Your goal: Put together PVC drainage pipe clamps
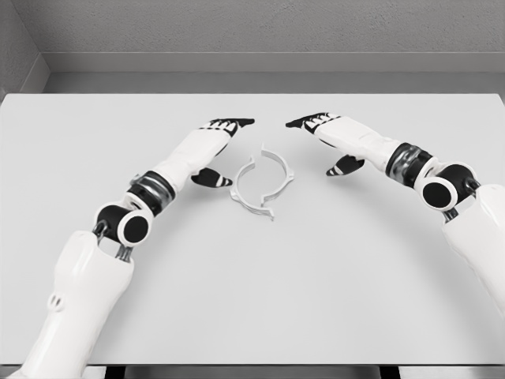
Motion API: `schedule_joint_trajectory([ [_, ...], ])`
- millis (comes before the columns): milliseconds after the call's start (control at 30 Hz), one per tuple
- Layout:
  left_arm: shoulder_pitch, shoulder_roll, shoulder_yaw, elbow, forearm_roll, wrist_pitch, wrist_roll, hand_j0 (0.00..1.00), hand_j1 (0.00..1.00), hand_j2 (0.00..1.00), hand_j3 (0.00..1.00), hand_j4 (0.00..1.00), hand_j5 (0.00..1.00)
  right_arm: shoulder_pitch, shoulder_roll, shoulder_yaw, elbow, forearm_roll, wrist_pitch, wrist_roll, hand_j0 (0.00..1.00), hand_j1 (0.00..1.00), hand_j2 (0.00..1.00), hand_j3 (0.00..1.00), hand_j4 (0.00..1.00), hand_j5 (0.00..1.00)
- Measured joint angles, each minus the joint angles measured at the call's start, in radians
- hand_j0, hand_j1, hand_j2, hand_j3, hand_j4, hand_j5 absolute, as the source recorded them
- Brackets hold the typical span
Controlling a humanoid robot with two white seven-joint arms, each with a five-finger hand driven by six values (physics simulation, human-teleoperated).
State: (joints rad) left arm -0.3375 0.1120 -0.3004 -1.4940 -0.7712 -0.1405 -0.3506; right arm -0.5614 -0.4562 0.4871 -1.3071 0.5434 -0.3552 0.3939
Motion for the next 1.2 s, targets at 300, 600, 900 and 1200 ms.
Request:
schedule_joint_trajectory([
  [300,-0.008,-0.037,-0.040,0.002,0.002,-0.010,0.000,1.00,1.00,1.00,1.00,1.00,1.00,0.012,-0.003,0.005,-0.061,-0.119,0.005,-0.017,1.00,1.00,1.00,1.00,1.00,1.00],
  [600,-0.041,-0.046,-0.039,0.022,-0.002,-0.002,0.000,1.00,1.00,1.00,1.00,1.00,1.00,0.011,-0.121,-0.086,0.017,-0.212,0.006,-0.026,1.00,1.00,1.00,1.00,1.00,1.00],
  [900,-0.126,-0.049,-0.154,0.057,-0.020,0.026,-0.002,1.00,1.00,1.00,1.00,1.00,1.00,0.009,-0.210,-0.096,0.007,-0.214,-0.001,-0.026,1.00,1.00,1.00,1.00,1.00,1.00],
  [1200,-0.124,-0.056,-0.227,0.069,-0.029,0.027,-0.001,1.00,1.00,1.00,1.00,1.00,1.00,0.012,-0.234,-0.090,0.004,-0.214,-0.002,-0.026,1.00,1.00,1.00,1.00,1.00,1.00],
])
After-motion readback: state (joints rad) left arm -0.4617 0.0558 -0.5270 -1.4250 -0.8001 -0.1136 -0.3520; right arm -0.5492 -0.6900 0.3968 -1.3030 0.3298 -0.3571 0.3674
